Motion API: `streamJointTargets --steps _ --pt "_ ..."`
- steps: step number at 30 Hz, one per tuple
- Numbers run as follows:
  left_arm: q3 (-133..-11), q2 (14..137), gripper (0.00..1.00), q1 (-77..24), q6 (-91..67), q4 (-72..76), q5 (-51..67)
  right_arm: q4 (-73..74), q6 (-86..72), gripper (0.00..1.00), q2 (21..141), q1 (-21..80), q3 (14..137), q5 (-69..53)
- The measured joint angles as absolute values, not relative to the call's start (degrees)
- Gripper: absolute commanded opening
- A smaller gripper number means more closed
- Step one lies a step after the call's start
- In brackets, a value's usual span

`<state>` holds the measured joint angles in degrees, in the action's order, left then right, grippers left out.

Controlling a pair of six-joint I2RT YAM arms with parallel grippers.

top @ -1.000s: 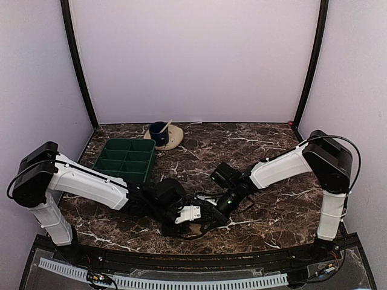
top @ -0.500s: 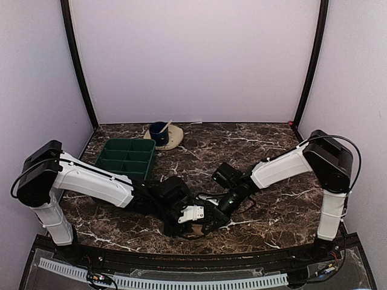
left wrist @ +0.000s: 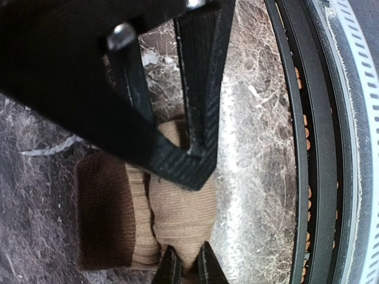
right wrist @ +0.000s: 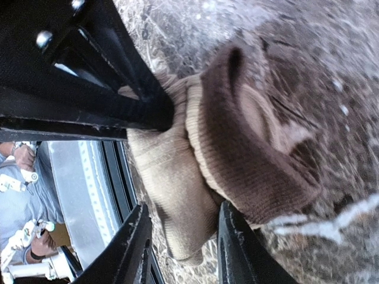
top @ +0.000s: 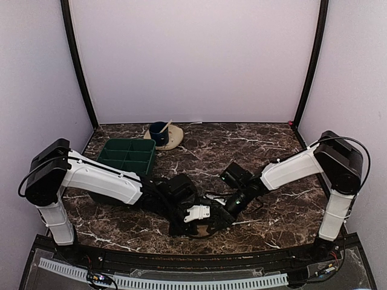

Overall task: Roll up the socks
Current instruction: Roll the sock at the center of the board.

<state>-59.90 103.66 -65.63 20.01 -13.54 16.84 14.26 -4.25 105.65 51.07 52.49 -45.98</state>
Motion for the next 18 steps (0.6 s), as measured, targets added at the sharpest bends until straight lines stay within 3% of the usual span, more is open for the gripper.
streamJointTargets --steps 18 --pt "-65.2 107.4 0.0 -63.3 19.7 -18.4 22.8 8.9 -10.2 0.38 100.2 47.6 45.2 -42.9"
